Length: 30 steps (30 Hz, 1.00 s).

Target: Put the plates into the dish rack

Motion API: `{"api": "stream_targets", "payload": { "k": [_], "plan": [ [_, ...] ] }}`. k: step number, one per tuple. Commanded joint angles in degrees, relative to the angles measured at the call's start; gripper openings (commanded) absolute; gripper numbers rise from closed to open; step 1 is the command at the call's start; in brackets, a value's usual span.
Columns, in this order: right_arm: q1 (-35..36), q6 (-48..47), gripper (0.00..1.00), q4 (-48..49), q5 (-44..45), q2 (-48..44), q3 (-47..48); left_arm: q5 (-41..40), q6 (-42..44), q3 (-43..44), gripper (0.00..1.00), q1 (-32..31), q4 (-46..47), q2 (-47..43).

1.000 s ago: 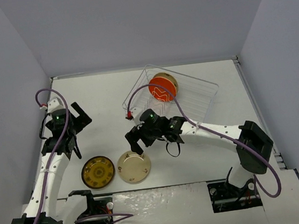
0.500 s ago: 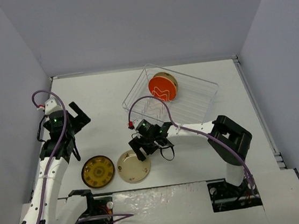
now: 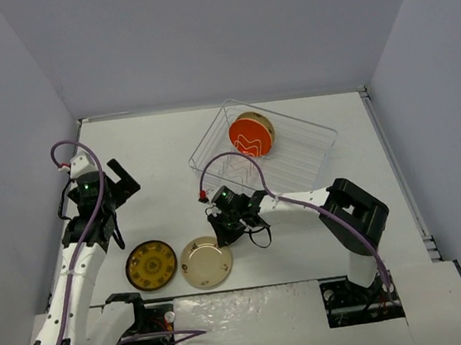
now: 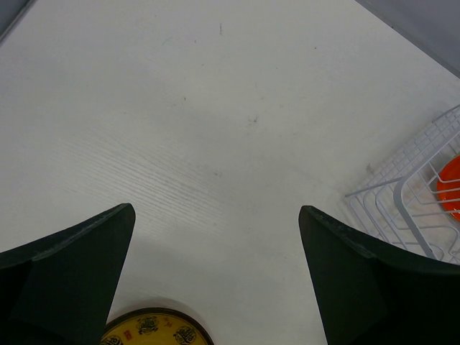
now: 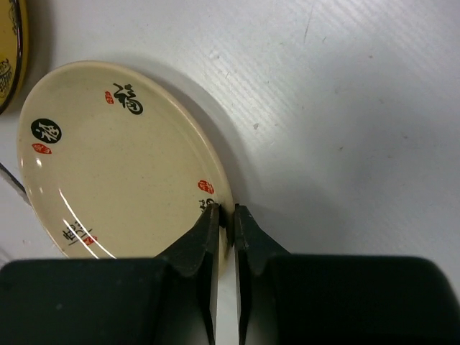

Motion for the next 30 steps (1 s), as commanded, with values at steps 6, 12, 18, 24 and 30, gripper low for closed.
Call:
{"api": "stream_targets", "payload": {
  "k": [6, 12, 18, 24, 30],
  "plan": [
    [0.38, -2.10, 0.00, -7.51, 6.37, -3.09, 1.38, -1.93, 0.52, 0.79, 0.97, 0.26, 2.48, -0.44],
    [0.21, -5.38, 0.00, -11.78, 19.32, -11.05, 7.16, -2.45, 0.18, 0.64, 0.97, 0.26, 2.46, -0.59],
    [0.01, -9.73, 0.00, -10.72, 29.23, -19.18, 11.18, -3.02, 0.08, 0.61, 0.97, 0.32, 2.47, -0.26],
    [-2.32, -16.61, 0.00, -7.55, 39.41, -23.30, 18.09, -1.73, -0.35, 0.22, 0.97, 0.30, 4.43, 0.36],
    [-7.98, -30.57, 0.00, 0.41, 42.35, -21.86, 25.28, -1.52, 0.16, 1.08, 0.97, 0.26, 3.77, 1.55]
  ]
}}
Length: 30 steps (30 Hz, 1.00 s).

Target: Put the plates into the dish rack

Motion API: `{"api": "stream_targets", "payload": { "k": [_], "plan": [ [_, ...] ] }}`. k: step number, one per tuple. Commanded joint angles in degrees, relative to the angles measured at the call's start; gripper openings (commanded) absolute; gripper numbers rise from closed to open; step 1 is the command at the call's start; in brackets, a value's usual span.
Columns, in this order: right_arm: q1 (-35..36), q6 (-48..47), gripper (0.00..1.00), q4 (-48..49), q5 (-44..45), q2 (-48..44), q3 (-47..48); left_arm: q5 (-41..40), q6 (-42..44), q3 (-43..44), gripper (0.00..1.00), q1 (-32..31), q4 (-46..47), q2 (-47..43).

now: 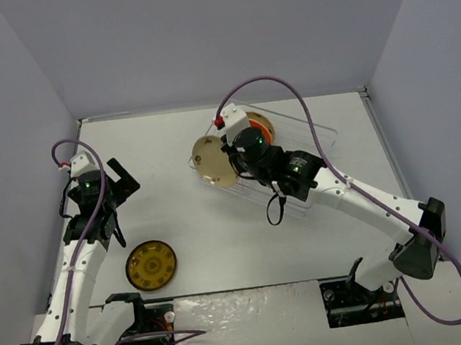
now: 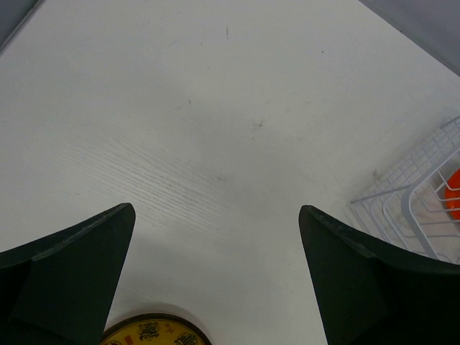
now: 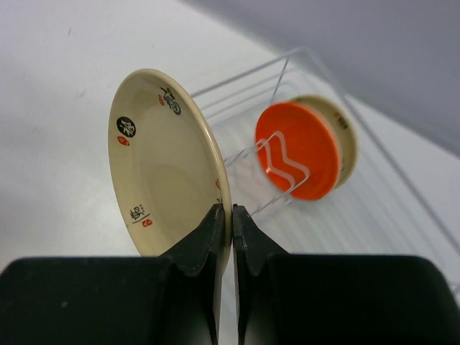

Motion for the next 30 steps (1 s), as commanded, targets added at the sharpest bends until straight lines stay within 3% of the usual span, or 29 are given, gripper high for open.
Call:
{"api": "stream_targets", "payload": {
  "k": [1, 3, 8, 12, 16, 30],
  "plan": [
    [-5.88, -12.78, 0.00, 11.50, 5.14, -0.99, 5.27, -0.73, 0.21, 1.16, 0.97, 0.26, 2.52, 0.34],
    [-8.98, -17.72, 0.00, 13.96, 3.05, -0.48, 6.56, -2.10, 0.15, 1.03, 0.97, 0.32, 2.06, -0.17],
    [-11.02, -35.11, 0.00, 17.97, 8.29, 3.93, 10.11, -4.65, 0.04, 0.72, 0.97, 0.38, 1.96, -1.06],
    [-12.87, -47.72, 0.00, 16.40, 6.31, 8.92, 13.65, -6.60, 0.03, 0.99, 0.97, 0.43, 1.46, -0.75],
    [-13.34, -54.13, 0.00, 13.41, 3.74, 12.83, 15.32, -8.58, -0.05, 1.18, 0.97, 0.35, 1.26, -0.04],
    [-15.54, -52.89, 0.00, 9.94, 0.68, 23.60, 20.32, -8.90, 0.13, 2.81, 0.97, 0.35, 1.72, 5.17]
  ]
}}
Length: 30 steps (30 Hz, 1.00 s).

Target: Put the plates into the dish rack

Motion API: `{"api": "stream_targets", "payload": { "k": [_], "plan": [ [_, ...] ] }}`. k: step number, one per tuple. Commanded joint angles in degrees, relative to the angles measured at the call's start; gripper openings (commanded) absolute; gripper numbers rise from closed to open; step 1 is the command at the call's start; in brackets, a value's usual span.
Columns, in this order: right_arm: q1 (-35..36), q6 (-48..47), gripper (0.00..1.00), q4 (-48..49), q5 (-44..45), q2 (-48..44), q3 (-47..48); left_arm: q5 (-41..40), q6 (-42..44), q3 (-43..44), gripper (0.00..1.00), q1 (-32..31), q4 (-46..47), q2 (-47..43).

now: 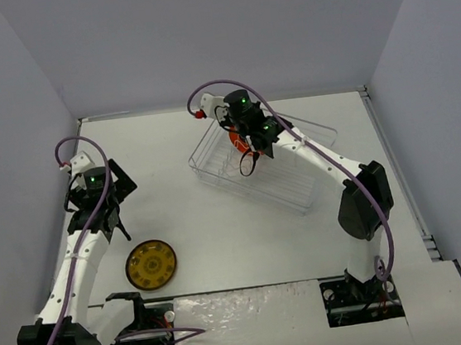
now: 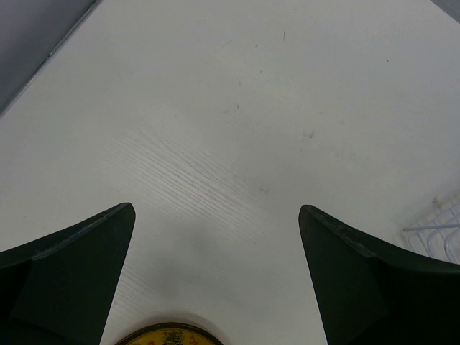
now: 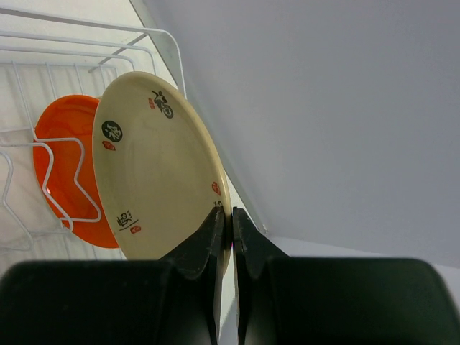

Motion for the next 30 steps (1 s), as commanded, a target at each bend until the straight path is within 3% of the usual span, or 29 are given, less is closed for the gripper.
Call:
{"api": "stream_targets", "payload": {
  "k": [1, 24, 26, 27, 30],
  "plan": [
    [-1.09, 0.64, 0.00, 2.69, -0.84, 0.32, 3.69, -1.07, 0.14, 2.91, 0.97, 0.35, 1.78, 1.02],
    [-3.28, 6.32, 0.00, 0.56, -2.69, 7.96, 3.96, -0.90, 0.23, 3.27, 0.97, 0.35, 1.79, 2.07],
    [-3.23, 7.80, 0.08, 0.40, -3.18, 7.96, 3.96, -0.90, 0.23, 3.19, 0.97, 0.35, 1.61, 1.86],
    [-3.23, 8.74, 0.20, 0.08, -3.95, 7.84, 3.96, -0.90, 0.17, 3.12, 0.97, 0.35, 1.67, 1.78],
    [-3.23, 11.20, 0.40, -0.53, -6.23, 6.86, 4.12, -1.16, -0.02, 3.08, 0.97, 0.35, 1.56, 1.67]
  ]
}}
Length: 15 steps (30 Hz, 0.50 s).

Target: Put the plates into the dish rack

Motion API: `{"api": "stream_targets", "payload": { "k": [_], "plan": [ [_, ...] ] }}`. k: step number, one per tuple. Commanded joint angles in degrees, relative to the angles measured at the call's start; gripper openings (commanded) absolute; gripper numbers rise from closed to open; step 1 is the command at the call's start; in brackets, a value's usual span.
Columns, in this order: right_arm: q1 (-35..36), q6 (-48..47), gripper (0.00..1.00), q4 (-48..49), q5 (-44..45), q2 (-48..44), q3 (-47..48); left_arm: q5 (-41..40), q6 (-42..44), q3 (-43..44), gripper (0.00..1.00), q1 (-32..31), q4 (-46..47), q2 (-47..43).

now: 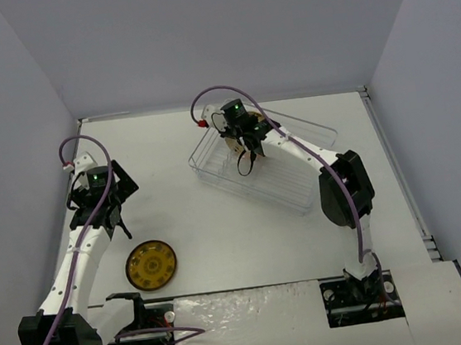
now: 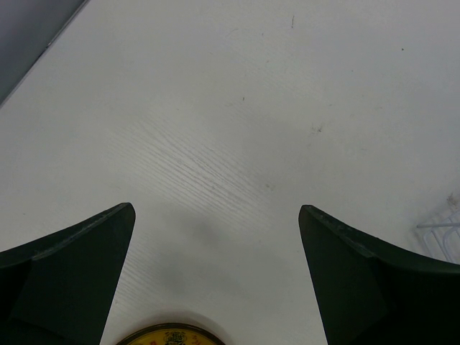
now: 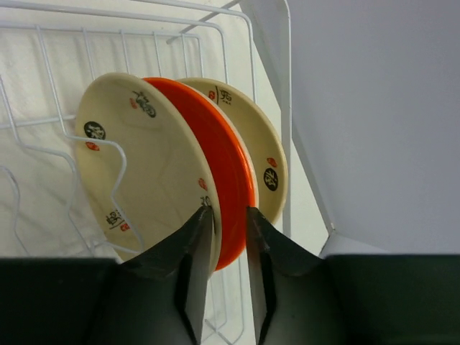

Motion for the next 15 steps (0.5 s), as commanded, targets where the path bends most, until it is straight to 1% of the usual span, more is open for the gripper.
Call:
{"api": "stream_targets", "payload": {
  "k": [1, 5, 9, 11, 12, 13, 15],
  "plan": [
    [-0.42, 4.40, 0.47, 2.76, -1.53, -3.45, 2.89, -1.16, -0.06, 3.10, 0.97, 0.35, 1.32, -0.97],
    [-0.34, 6.72, 0.69, 2.64, -3.41, -5.86, 3.48, -1.07, -0.34, 3.46, 0.97, 0.35, 0.28, -1.20],
    [0.15, 10.59, 0.81, 2.77, -6.27, -9.04, 4.62, -0.88, -0.77, 3.68, 0.97, 0.35, -0.72, -2.58],
    [0.65, 13.78, 0.92, 3.22, -8.63, -11.47, 4.53, -0.72, -1.16, 3.58, 0.97, 0.42, -1.46, -3.39],
    [0.75, 16.89, 0.97, 3.46, -9.47, -12.27, 4.49, -0.72, -1.44, 3.48, 0.97, 0.37, -1.88, -4.04],
    [0.80, 19.66, 1.00, 3.70, -10.91, -13.25, 4.46, -0.69, -1.84, 3.39, 0.97, 0.35, -2.24, -4.65],
    [0.81, 25.58, 1.00, 4.96, -15.42, -15.02, 3.91, -0.17, -2.85, 3.10, 0.97, 0.35, -2.65, -5.84]
  ]
}}
